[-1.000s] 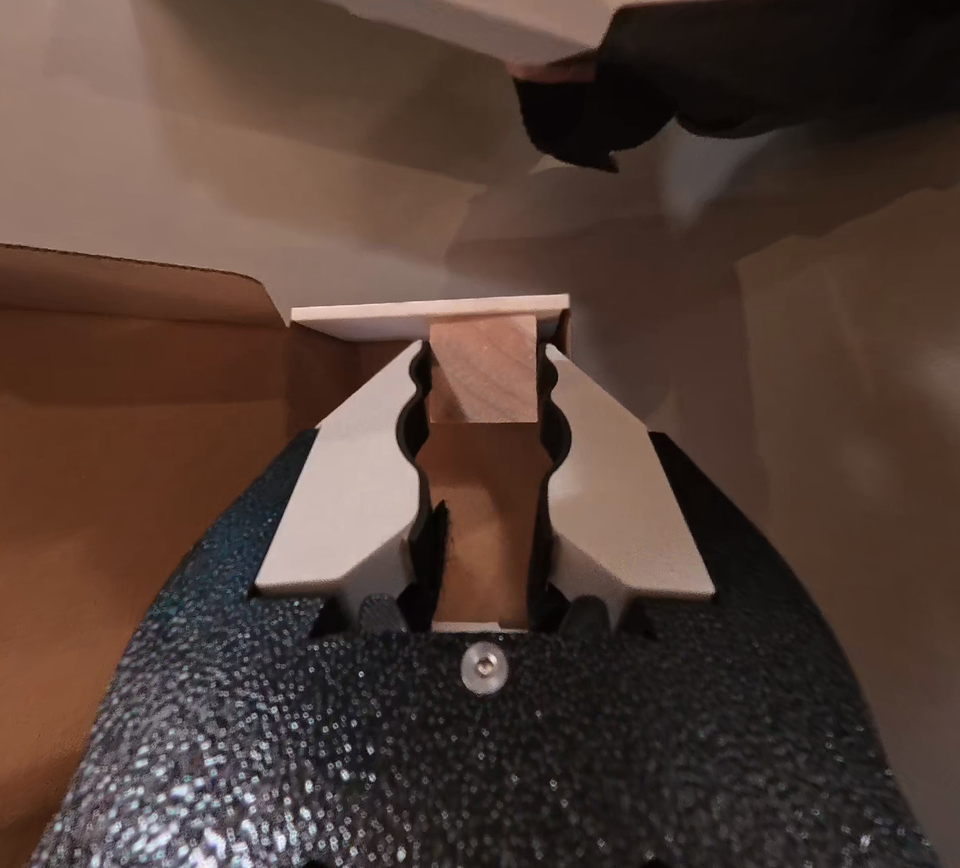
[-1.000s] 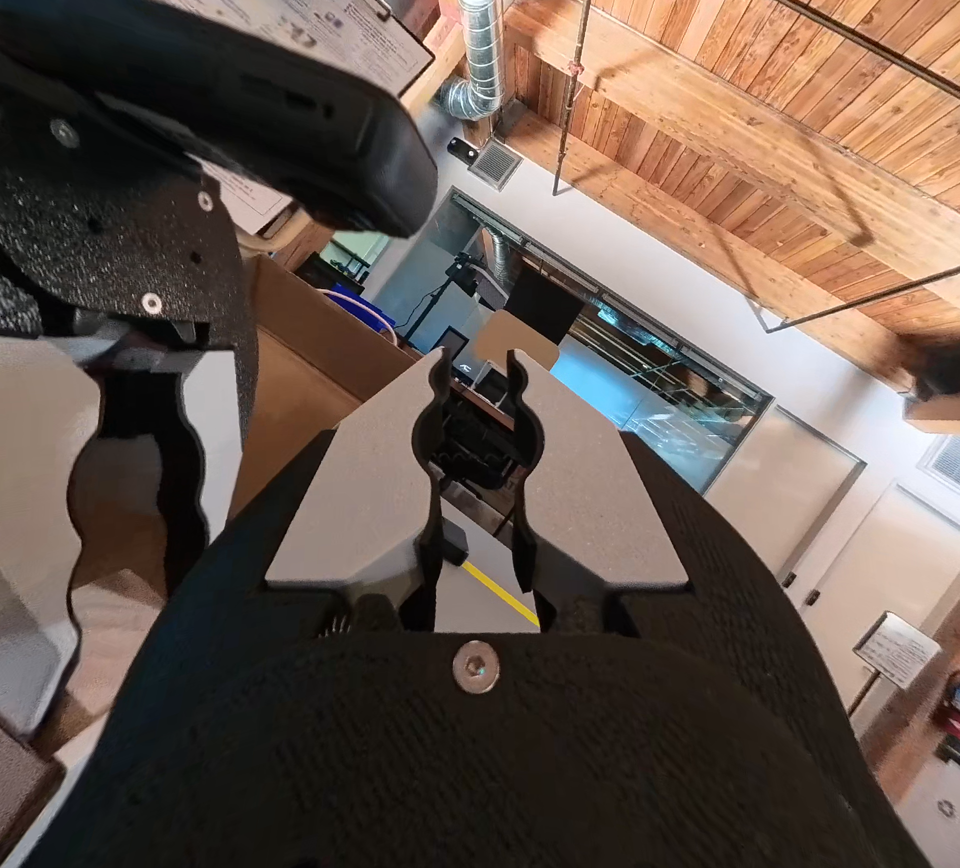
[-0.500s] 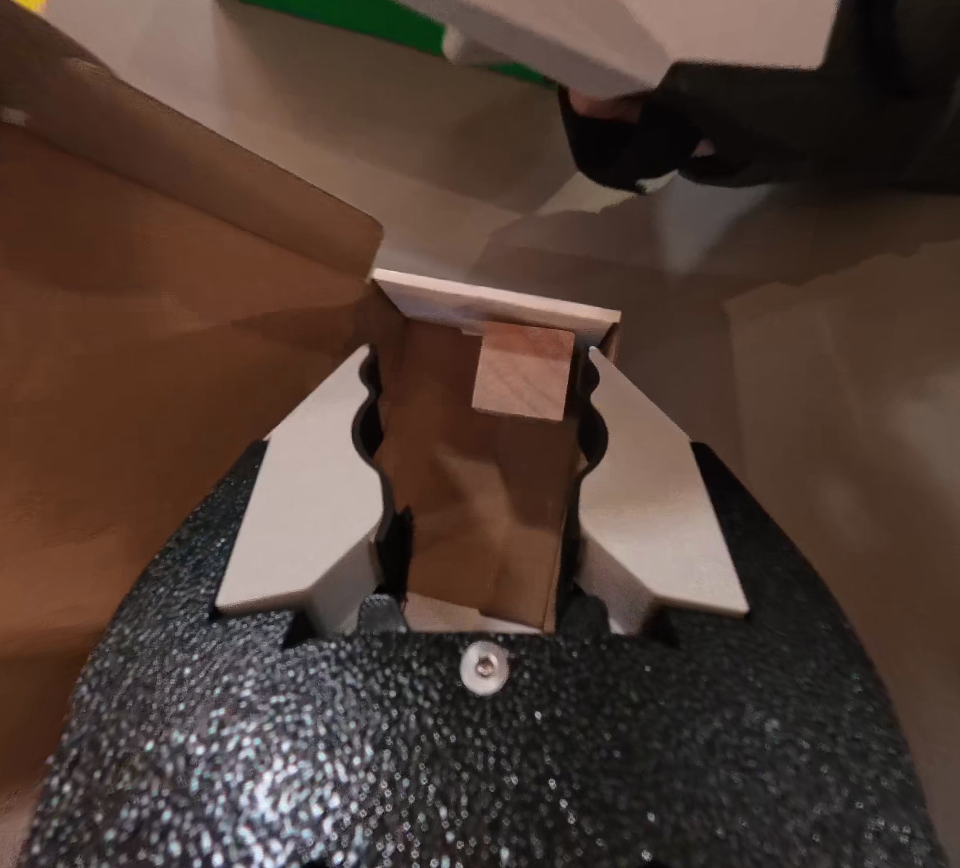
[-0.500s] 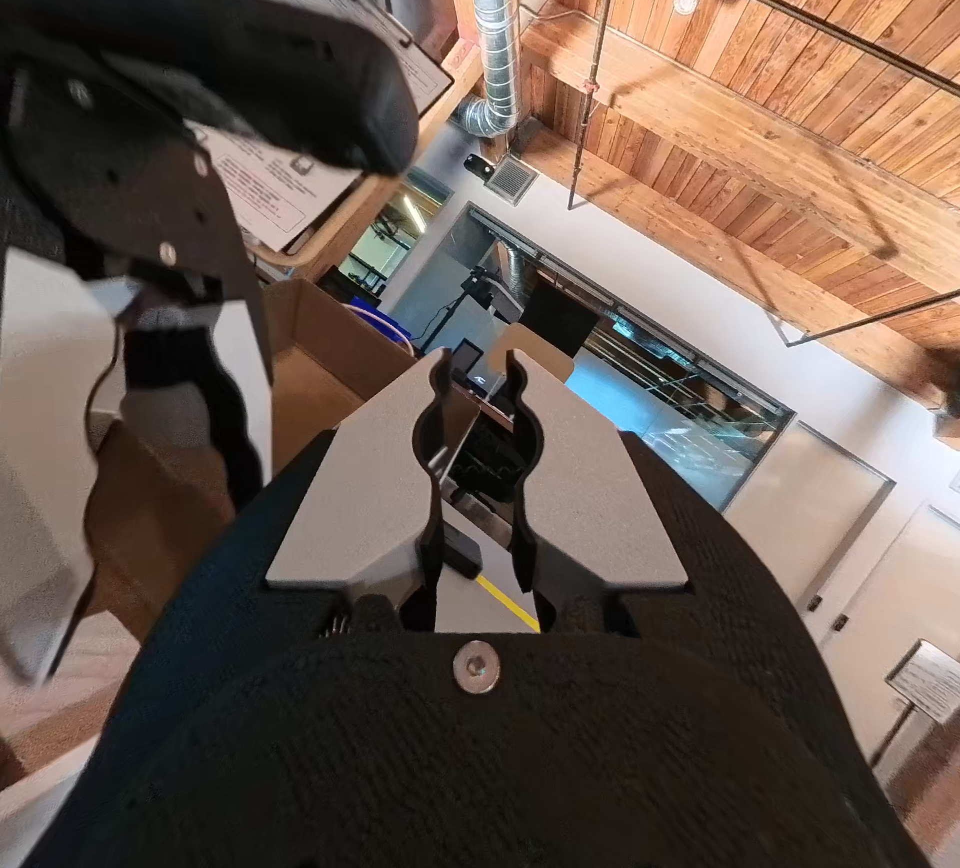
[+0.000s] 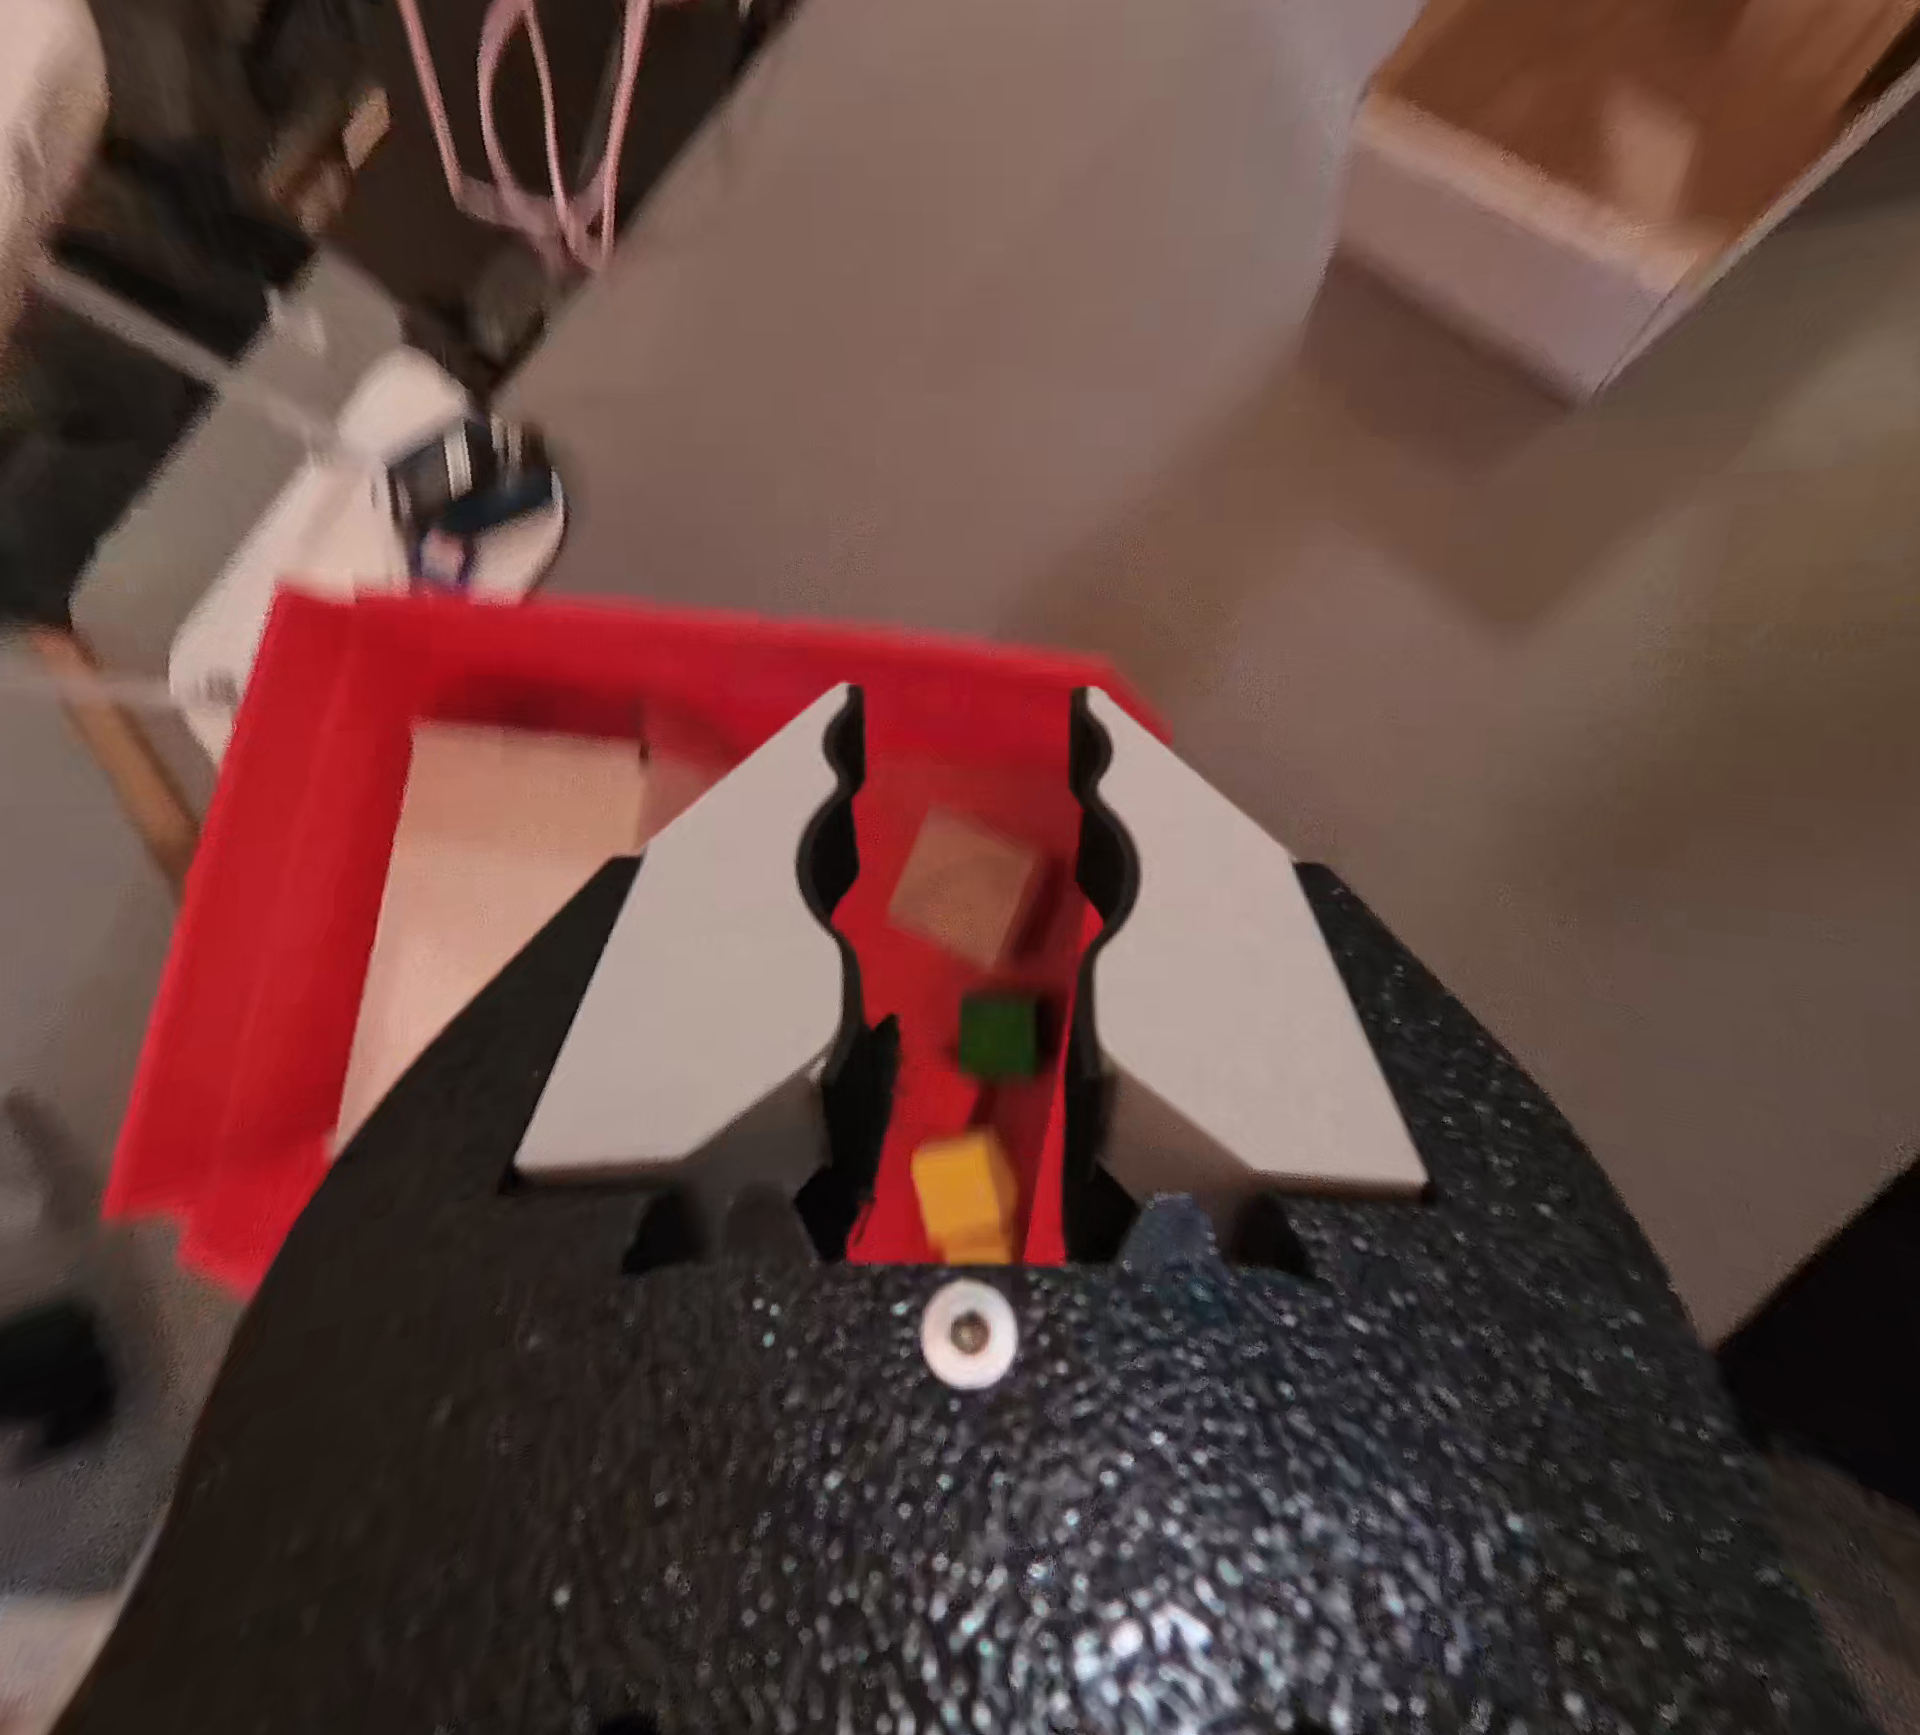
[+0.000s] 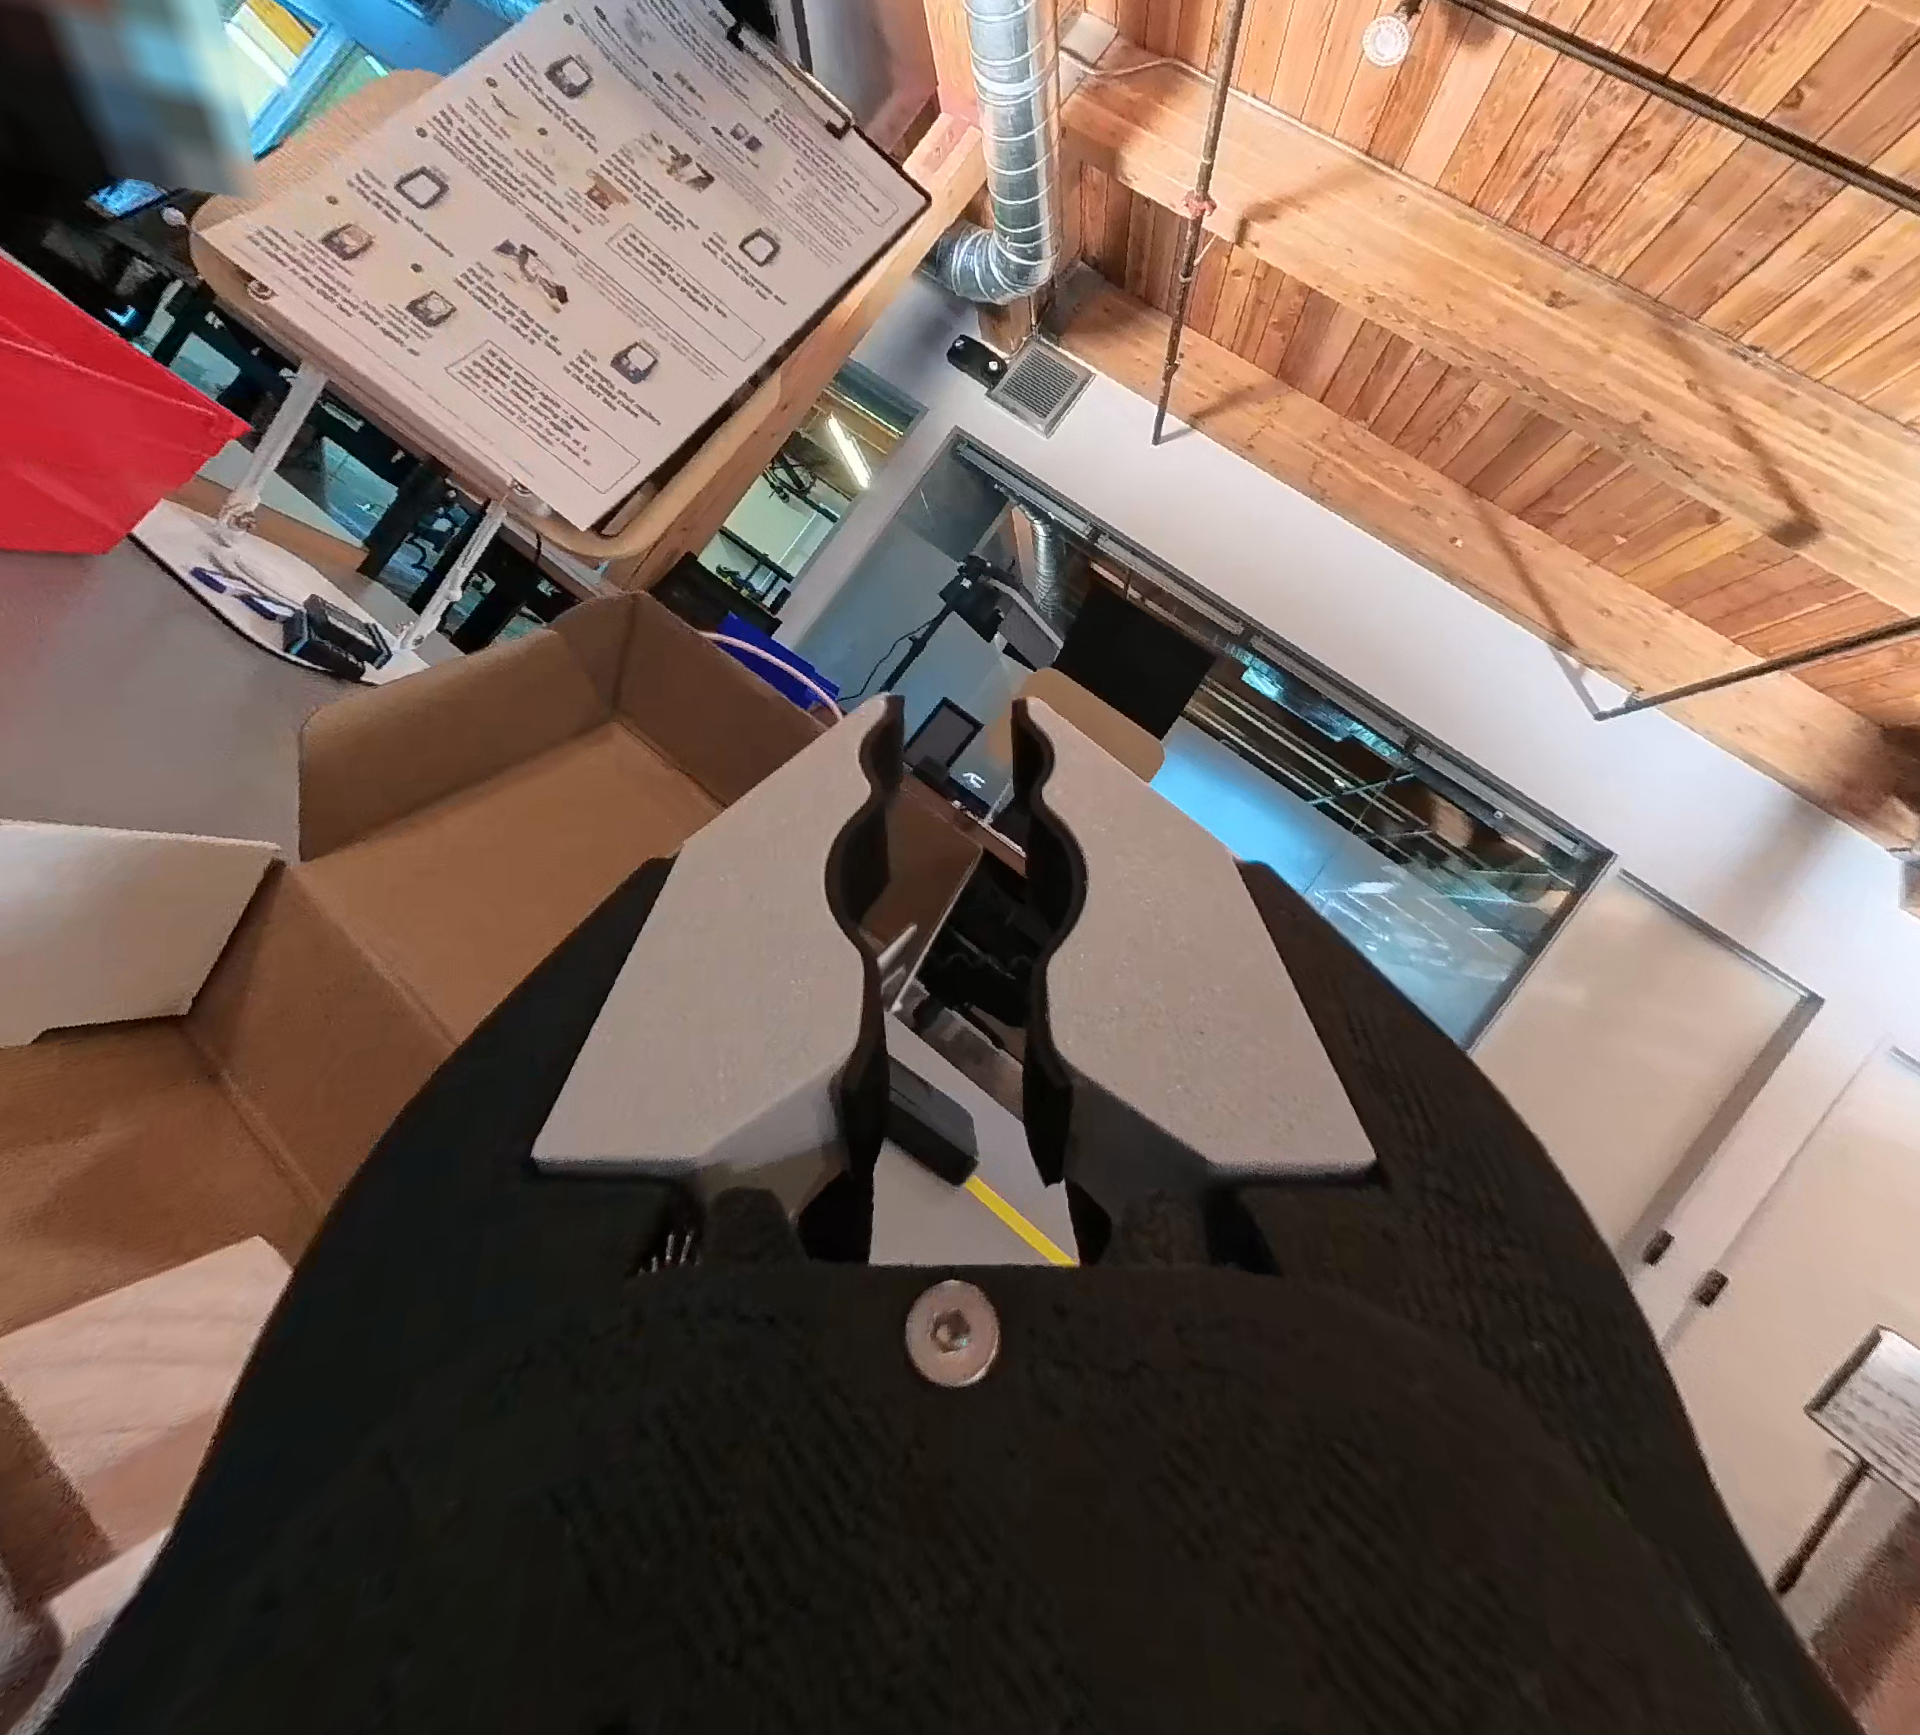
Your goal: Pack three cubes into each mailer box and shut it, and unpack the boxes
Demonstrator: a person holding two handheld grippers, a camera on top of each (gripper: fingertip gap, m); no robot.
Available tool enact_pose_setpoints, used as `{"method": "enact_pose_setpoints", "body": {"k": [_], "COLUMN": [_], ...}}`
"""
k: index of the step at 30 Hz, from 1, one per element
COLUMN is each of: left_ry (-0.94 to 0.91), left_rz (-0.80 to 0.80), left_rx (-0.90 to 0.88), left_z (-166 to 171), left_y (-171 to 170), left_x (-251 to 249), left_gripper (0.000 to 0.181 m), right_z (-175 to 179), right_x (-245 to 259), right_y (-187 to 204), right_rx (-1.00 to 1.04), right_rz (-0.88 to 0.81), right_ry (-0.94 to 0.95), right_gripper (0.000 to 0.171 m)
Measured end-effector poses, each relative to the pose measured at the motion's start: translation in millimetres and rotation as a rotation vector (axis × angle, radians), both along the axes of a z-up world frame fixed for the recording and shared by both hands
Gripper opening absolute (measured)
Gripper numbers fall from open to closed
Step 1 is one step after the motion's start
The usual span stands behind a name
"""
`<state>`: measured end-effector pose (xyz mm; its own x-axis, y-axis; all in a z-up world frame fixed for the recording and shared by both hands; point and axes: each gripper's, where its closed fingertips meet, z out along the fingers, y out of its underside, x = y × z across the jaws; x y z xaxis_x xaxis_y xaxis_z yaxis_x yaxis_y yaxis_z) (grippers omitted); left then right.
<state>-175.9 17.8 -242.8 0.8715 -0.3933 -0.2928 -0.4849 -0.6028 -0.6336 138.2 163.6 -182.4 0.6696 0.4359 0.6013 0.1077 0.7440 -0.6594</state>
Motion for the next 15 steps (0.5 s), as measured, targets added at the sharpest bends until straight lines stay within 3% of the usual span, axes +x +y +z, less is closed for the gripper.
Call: {"method": "enact_pose_setpoints", "body": {"k": [7, 15], "left_ry": [0.042, -0.046], "left_rz": [0.099, 0.193], "left_rx": [-0.312, -0.567], "left_z": [-66.7, -99.2], "left_y": [-52.1, -79.7], "left_x": [-55.3, -85.2], "left_gripper": [0.034, 0.035], "right_z": [-8.3, -11.2], "right_x": [-8.1, -7.1], "right_y": [-1.9, 3.5], "right_rx": [0.02, 0.0], "right_rz": [-0.005, -0.011], "right_ry": [-0.053, -0.059], "right_gripper": [0.018, 0.018]}}
